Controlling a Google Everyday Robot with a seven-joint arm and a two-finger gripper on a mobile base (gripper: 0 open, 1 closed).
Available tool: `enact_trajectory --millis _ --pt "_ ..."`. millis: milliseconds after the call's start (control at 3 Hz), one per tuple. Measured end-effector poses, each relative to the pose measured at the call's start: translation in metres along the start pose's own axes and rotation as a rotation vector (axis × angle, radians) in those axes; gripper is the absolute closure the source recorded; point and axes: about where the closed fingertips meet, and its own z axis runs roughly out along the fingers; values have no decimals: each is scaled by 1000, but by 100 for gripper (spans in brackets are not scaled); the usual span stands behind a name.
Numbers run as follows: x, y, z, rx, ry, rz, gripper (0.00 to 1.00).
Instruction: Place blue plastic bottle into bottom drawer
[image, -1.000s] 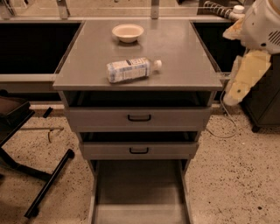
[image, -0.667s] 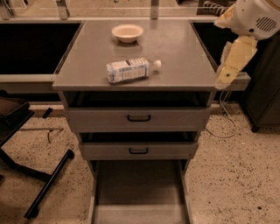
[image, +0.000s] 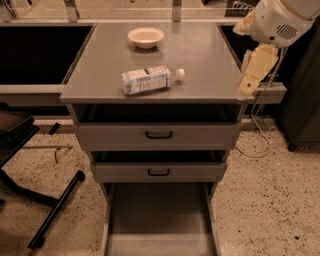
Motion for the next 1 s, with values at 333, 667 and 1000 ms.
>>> enact_trajectory --millis 333,667,1000 --pt "-14 -31 43 -36 -78 -36 0" --pt "-48 -85 140 -91 -185 -68 0" --pt "-53 -86 149 -100 -195 -75 0"
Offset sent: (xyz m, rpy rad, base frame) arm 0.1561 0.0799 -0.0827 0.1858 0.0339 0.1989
